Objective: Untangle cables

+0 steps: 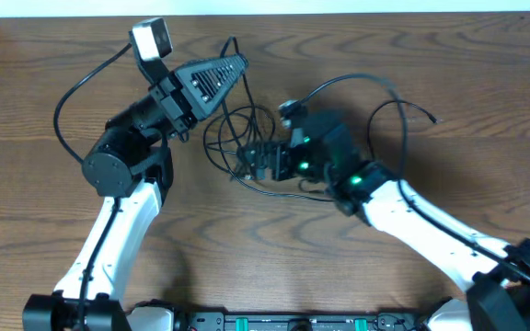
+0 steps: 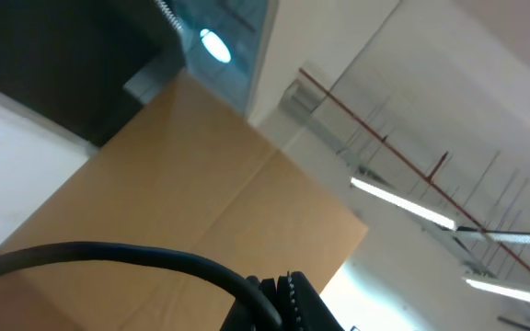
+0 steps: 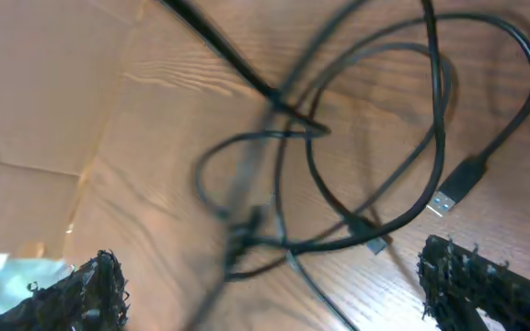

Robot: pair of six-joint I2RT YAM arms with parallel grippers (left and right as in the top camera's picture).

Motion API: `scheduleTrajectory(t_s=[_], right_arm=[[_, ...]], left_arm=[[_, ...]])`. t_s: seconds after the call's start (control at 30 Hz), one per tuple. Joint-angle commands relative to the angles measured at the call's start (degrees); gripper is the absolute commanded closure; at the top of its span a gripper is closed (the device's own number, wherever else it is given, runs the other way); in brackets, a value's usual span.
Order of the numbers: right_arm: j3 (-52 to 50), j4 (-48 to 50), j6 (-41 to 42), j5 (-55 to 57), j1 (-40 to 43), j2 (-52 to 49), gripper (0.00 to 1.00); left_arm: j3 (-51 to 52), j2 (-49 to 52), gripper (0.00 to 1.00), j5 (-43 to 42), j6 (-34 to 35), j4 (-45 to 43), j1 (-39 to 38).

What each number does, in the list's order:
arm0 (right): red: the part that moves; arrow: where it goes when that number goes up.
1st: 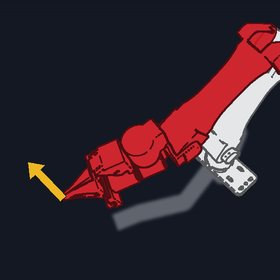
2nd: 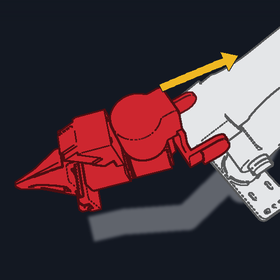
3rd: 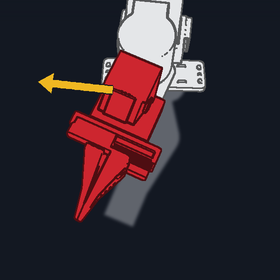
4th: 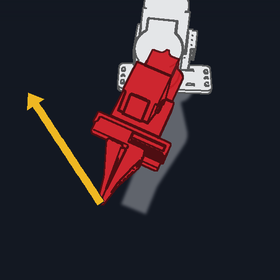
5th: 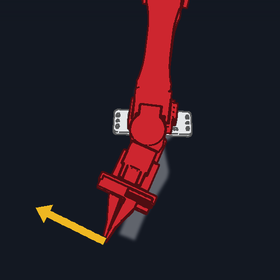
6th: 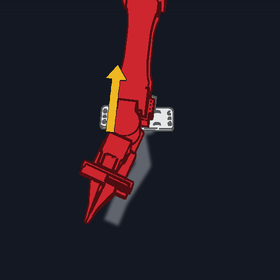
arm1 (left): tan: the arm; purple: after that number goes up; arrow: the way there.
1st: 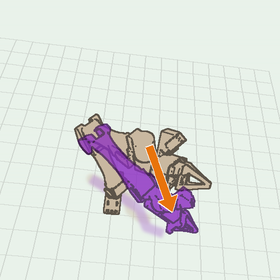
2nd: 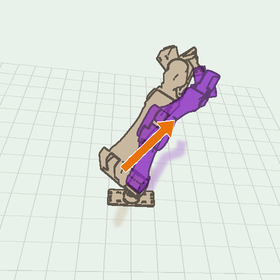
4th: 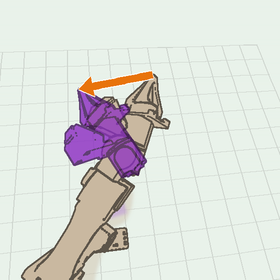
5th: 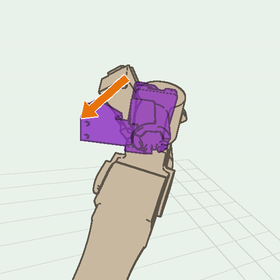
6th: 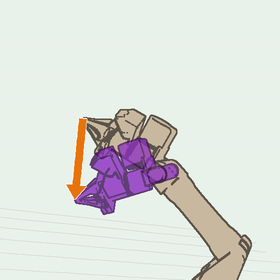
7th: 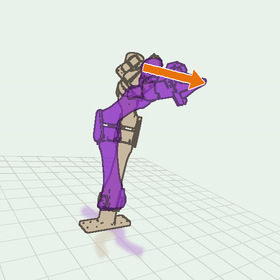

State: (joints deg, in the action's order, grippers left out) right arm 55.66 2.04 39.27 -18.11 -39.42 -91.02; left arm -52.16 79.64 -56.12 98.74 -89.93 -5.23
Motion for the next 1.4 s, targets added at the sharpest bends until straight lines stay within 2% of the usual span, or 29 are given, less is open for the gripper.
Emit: scheduleTrajectory(t_s=[0.0,0.1,0.2,0.27,0.47,0.57,0.63,0.67,0.7,0.87,0.97,1.17,1.27,1.37], right_arm=[[0.59,0.35,0.96,9.22,-0.26,-3.89,0.01],[0.59,-2.71,0.02,18.38,1.79,-6.93,0.02],[0.59,-6.99,-2.97,27.15,6.21,-7.58,0.10],[0.59,-9.79,-5.75,28.96,10.45,-7.15,0.12],[0.59,-14.36,-11.67,28.06,25.99,-7.13,0.11],[0.59,-14.47,-16.48,20.79,31.80,-7.13,0.14],[0.59,-14.47,-18.62,18.82,33.68,-7.13,0.11],[0.59,-14.40,-20.68,18.60,34.34,-7.06,0.06],[0.59,-14.38,-21.73,18.53,34.40,-6.99,0.01],[0.59,-14.19,-26.56,13.81,33.94,-4.94,0.01],[0.59,-13.66,-29.00,6.73,33.94,-2.40,0.01],[0.59,-10.34,-31.63,-20.90,31.15,2.34,0.01],[0.59,-8.61,-30.93,-22.99,26.69,2.64,0.01],[0.59,-4.81,-31.26,-22.14,20.96,2.64,0.01]], left_arm=[[-0.59,-3.82,0.92,3.23,-1.11,-0.87,-0.68],[-0.59,-6.25,0.92,2.34,-1.09,-0.85,-0.39],[-0.59,-8.00,0.92,0.52,-1.09,-0.85,1.18],[-0.59,-9.09,0.92,-1.16,-0.68,-0.83,3.65],[-0.59,-12.04,0.92,-1.92,0.17,-0.83,12.04],[-0.59,-12.85,0.92,-1.68,0.17,-0.83,15.08],[-0.59,-12.92,0.92,-1.27,-0.13,-0.79,16.04],[-0.59,-12.63,0.92,-1.79,-2.64,0.72,17.27],[-0.59,-12.52,0.92,-2.40,-4.00,2.49,17.92],[-0.59,-11.74,0.92,-5.73,-12.87,17.97,20.90],[-0.59,-11.26,0.92,-5.81,-14.25,25.11,21.00],[-0.59,-11.54,0.92,-2.99,-12.52,22.29,16.96],[-0.59,-12.13,0.92,-0.72,-12.52,17.84,13.60],[-0.59,-12.98,0.92,1.44,-12.24,17.00,10.93]])
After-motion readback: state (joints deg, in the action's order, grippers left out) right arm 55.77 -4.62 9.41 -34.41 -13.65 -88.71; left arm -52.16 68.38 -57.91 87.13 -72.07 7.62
